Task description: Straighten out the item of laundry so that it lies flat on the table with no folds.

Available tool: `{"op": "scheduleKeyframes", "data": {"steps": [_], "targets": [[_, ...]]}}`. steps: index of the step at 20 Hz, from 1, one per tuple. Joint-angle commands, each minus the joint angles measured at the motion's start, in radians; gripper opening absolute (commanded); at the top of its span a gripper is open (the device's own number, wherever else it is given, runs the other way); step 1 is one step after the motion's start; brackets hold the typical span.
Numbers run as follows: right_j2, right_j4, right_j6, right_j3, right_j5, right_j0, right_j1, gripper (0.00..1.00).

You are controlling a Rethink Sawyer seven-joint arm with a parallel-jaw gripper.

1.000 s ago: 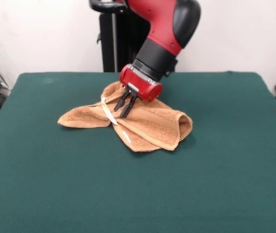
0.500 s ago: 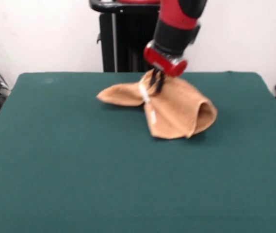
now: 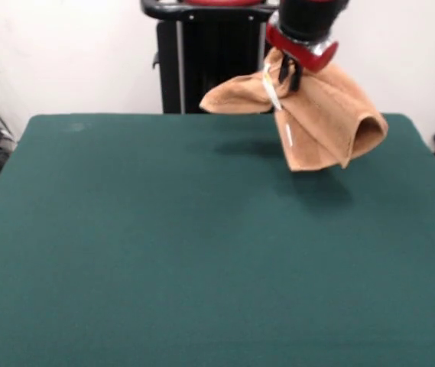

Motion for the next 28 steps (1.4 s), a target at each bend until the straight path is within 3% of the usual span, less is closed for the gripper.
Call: {"op": "scheduleKeyframes", "data": {"steps": [1,4,7,9,11,13,14,19,28], "targets": [[-0.015,-0.048,0.246,-0.136,0.175,-0.004,-0.061,0.00],[0.030,-0.069,0.155,-0.181,0.243,-0.070,-0.100,0.00],[0.190,0.019,-0.006,-0.110,0.185,-0.202,-0.163,0.00],[0.350,0.149,-0.205,0.010,0.060,-0.323,-0.171,0.00],[0.491,0.291,-0.398,0.110,0.019,-0.423,-0.183,0.00],[0.616,0.485,-0.621,0.206,0.031,-0.500,-0.199,0.00],[0.647,0.542,-0.689,0.229,0.074,-0.520,-0.201,0.00],[0.696,0.678,-0.797,0.308,0.226,-0.549,-0.235,0.00],[0.760,0.778,-1.088,0.355,0.352,-0.597,-0.181,0.00]]}}
